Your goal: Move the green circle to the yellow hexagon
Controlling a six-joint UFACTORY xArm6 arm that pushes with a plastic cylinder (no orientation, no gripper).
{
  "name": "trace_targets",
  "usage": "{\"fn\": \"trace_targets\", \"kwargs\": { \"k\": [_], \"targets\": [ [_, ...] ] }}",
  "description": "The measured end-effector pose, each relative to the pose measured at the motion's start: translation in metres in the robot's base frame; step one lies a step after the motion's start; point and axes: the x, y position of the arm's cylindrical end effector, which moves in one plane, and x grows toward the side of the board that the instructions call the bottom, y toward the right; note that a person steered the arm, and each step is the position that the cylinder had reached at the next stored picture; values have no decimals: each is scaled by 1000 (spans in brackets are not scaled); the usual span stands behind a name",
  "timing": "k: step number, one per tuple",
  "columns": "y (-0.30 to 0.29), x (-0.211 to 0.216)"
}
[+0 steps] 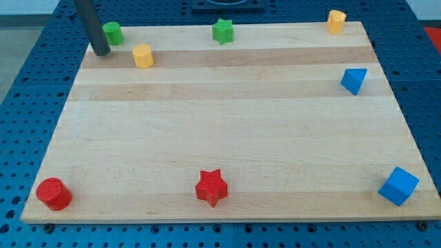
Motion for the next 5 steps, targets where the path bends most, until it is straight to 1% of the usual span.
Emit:
{"fn": "trace_targets", "kwargs": {
  "k": [2, 3, 4, 5],
  "targets": [
    [-30, -30],
    [-30, -44],
    [-15, -68],
    [-5, -77]
  ]
}}
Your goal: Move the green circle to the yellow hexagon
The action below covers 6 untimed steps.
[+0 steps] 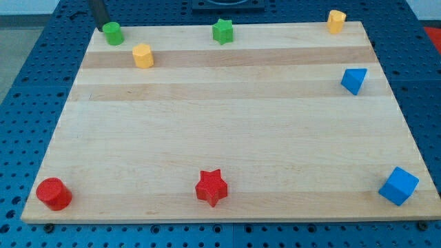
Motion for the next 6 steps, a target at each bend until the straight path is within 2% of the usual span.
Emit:
{"fn": "trace_targets", "kwargs": {
  "k": [4, 6],
  "targets": [
    [70, 41],
    [84, 37]
  ]
}}
